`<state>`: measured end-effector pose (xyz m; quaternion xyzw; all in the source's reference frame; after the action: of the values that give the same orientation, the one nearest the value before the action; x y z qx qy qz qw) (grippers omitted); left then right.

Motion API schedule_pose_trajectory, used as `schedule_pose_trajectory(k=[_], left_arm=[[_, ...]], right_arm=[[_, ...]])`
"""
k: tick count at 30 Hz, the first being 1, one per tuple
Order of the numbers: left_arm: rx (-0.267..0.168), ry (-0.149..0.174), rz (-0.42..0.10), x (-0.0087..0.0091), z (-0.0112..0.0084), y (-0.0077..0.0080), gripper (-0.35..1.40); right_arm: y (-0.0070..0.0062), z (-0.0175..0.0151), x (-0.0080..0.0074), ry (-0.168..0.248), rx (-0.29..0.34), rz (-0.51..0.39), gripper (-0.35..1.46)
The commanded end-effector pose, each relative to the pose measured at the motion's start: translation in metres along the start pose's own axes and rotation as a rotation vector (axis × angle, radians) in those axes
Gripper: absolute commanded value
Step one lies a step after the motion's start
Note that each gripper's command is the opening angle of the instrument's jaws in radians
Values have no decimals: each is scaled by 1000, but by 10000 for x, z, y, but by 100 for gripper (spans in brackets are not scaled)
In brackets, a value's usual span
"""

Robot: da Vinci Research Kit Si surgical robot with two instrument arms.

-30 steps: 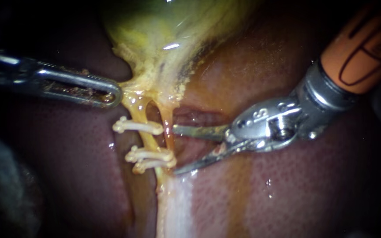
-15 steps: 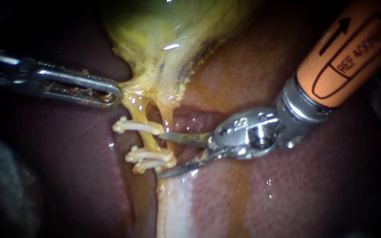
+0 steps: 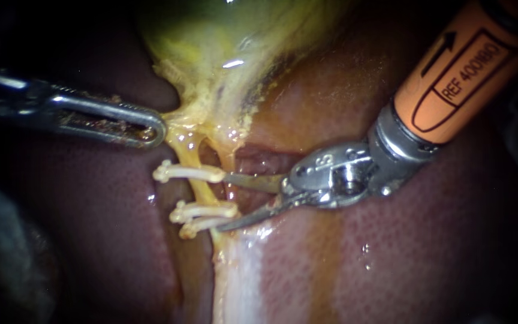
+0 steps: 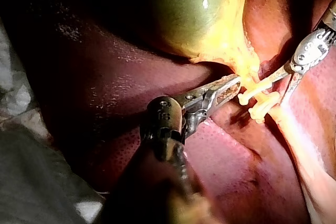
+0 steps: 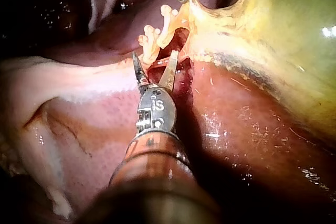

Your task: Go to the cutting position left tube

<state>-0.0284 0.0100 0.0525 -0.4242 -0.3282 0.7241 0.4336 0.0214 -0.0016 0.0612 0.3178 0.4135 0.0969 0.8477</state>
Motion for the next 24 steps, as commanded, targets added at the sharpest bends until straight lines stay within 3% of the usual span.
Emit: schedule_pose_trajectory(k=[1,5,8,16,24], left_arm=[[0,0,0,0,0,0,-35],[1,0,0,0,1,0,-35],[1,1,0,0,1,1,-35],[2,1,-1,0,2,2,-35],[2,2,-1,1,3,2,-35]], right_arm=[[0,2,2,6,10,10,143],[0,9,8,60,59,28,143],[1,15,13,66,97,59,140],[0,49,20,67,114,159,142],[1,69,40,172,123,236,143]])
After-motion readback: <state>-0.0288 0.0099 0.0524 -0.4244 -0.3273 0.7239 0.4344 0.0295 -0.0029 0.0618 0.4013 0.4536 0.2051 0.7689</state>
